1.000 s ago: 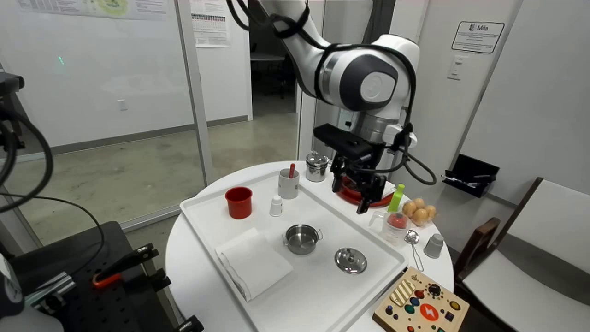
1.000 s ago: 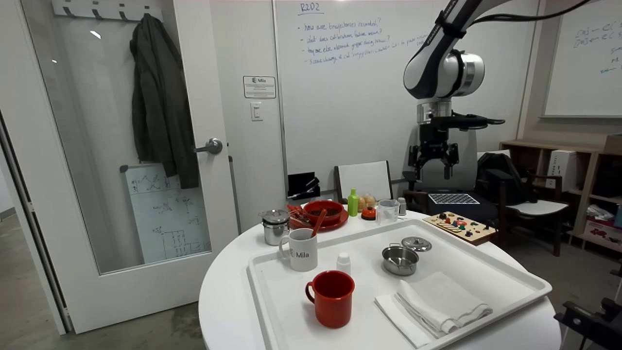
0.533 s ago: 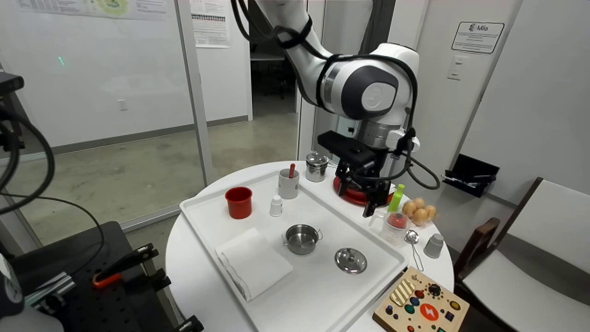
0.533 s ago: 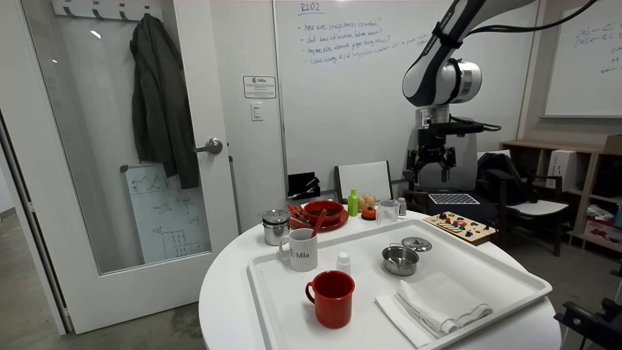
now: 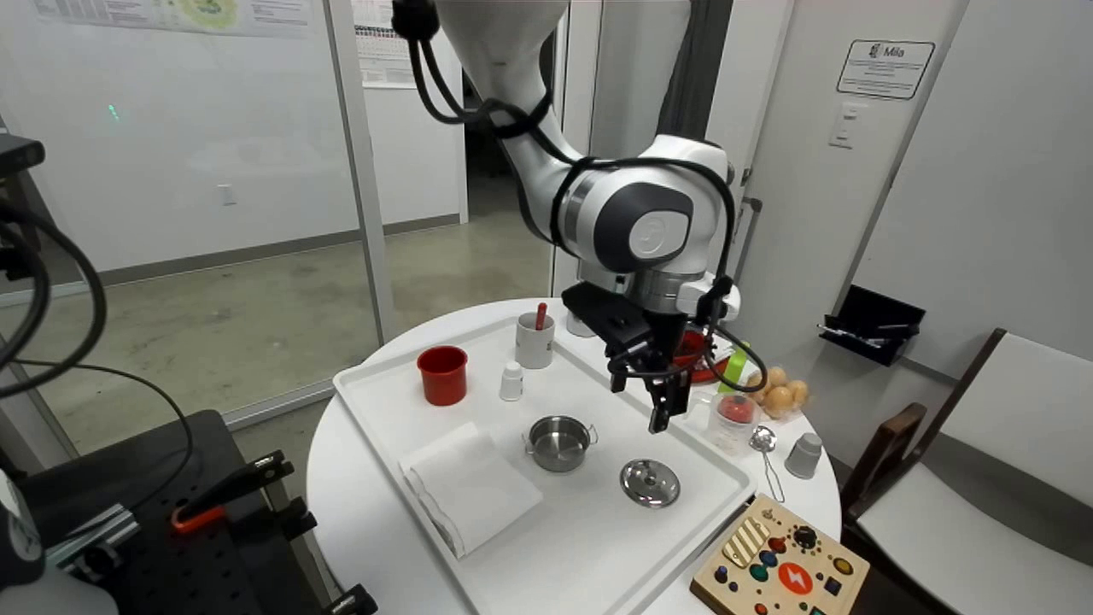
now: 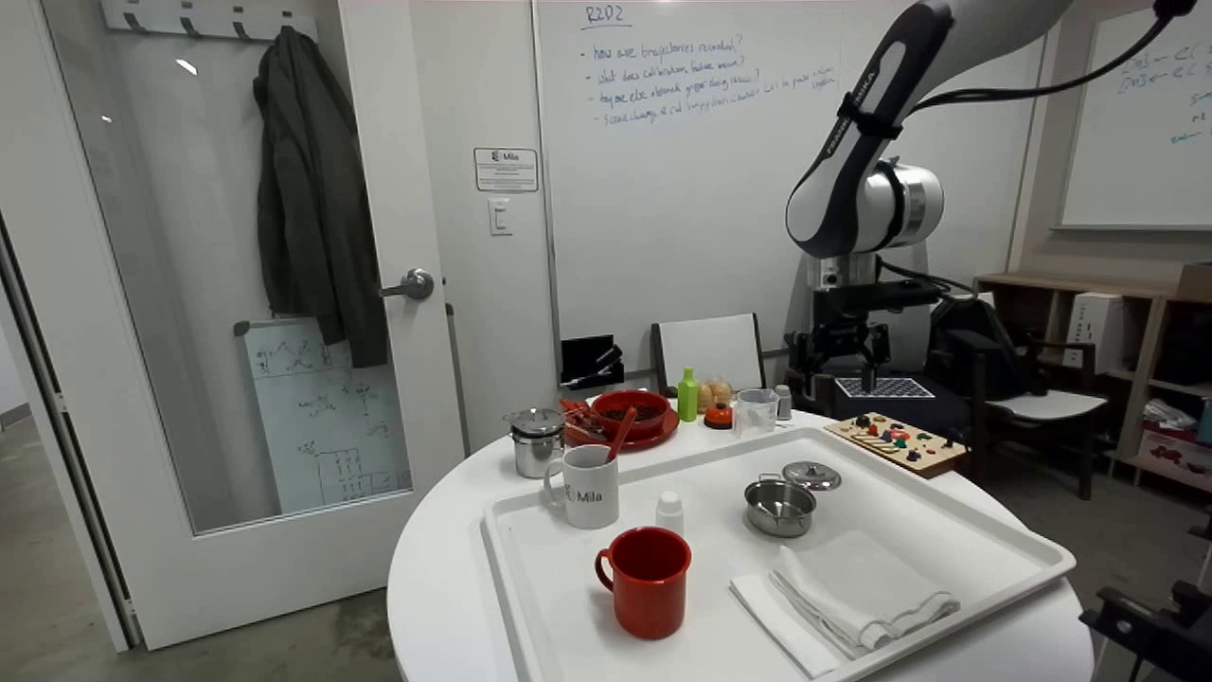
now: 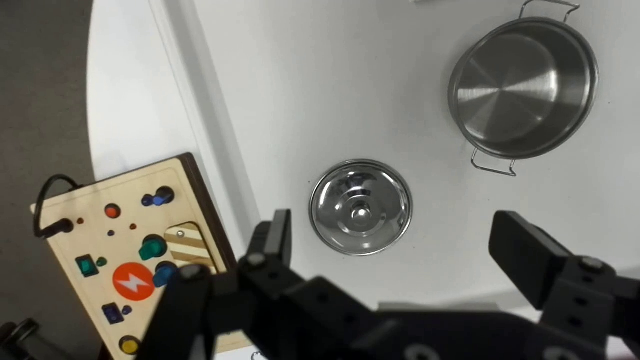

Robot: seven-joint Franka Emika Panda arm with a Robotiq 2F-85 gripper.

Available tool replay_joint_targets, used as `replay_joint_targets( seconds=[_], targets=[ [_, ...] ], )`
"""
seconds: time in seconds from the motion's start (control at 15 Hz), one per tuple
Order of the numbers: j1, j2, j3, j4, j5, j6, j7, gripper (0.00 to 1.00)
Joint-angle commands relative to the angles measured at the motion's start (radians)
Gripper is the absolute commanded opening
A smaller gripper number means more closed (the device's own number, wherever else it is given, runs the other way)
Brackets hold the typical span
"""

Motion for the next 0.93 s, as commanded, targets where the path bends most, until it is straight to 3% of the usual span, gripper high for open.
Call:
replay_joint_targets(
  seconds=[0.0,0.87],
  targets=[
    [0.030,0.108,-0.024,0.072,-0.021,0.075,0.055,1.00],
    [0.026,0.449,-0.054,0.433,-0.007,-0.046,0.096,1.00]
  ],
)
